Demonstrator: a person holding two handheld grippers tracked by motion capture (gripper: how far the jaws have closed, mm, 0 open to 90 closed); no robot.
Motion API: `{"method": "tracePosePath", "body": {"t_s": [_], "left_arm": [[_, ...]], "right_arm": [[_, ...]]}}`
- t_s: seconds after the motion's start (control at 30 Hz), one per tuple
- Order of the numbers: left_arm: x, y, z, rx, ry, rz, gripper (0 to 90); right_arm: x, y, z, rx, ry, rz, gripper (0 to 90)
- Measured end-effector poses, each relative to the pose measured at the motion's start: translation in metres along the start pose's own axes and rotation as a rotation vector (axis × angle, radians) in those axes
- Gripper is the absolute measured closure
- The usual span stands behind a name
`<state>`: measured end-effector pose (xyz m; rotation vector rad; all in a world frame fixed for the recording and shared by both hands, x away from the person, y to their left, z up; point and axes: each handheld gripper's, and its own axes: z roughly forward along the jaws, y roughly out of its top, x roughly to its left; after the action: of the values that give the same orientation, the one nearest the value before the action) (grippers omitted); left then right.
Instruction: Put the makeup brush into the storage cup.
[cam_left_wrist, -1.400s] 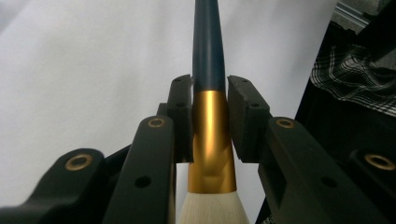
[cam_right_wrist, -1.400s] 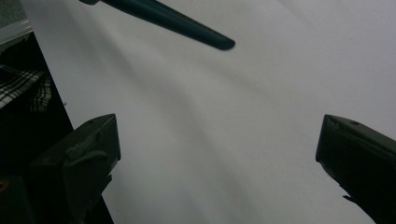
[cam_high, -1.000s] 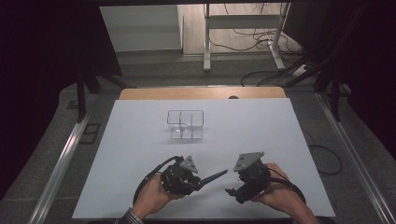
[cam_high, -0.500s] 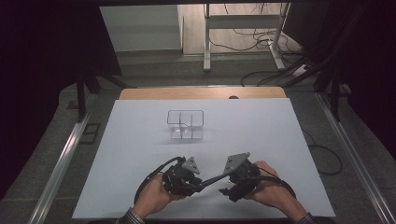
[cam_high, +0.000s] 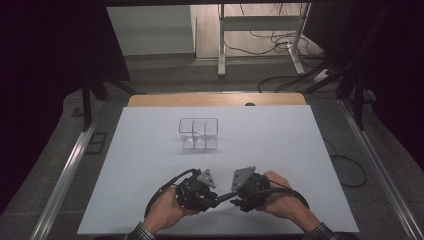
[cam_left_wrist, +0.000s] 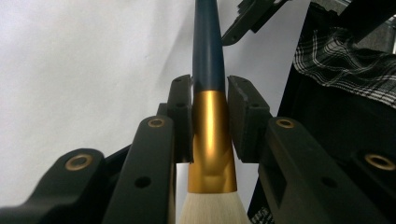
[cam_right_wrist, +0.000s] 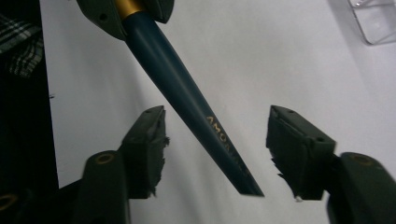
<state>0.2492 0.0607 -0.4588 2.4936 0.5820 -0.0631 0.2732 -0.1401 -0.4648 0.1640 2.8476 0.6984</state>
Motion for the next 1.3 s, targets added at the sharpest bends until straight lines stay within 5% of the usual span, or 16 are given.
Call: {"method": "tracePosePath", "body": {"t_s": [0.33,0.4,0.47,0.5,0.57,0.77,0.93,1.3], "left_arm": [[-0.001,0.001,0.000,0.001,-0.011,0.015,73.0],[0.000,0.001,-0.003,-0.027,-0.011,0.030,72.7],[-0.001,0.000,-0.009,-0.120,0.026,0.038,69.7],[0.000,0.000,-0.014,-0.133,0.058,0.063,73.7],[-0.001,0.001,-0.018,-0.150,0.124,0.080,61.0],[0.006,-0.006,-0.024,-0.196,0.123,0.029,38.8],[0.011,-0.011,-0.025,-0.206,0.166,-0.027,20.3],[0.021,-0.024,-0.031,-0.198,0.236,-0.089,5.7]], "right_arm": [[0.005,0.002,0.002,0.015,0.033,-0.050,65.0],[0.008,0.001,0.004,0.047,0.036,-0.110,70.7],[0.014,0.000,0.004,0.065,0.062,-0.164,78.0],[0.016,0.000,0.006,0.060,0.077,-0.140,78.2],[0.015,-0.001,0.006,0.056,0.113,-0.106,78.3],[0.009,-0.005,0.004,0.021,0.117,-0.031,78.4],[0.005,-0.008,0.000,0.005,0.105,0.018,78.4],[0.000,-0.015,-0.005,-0.016,0.067,0.075,78.3]]}}
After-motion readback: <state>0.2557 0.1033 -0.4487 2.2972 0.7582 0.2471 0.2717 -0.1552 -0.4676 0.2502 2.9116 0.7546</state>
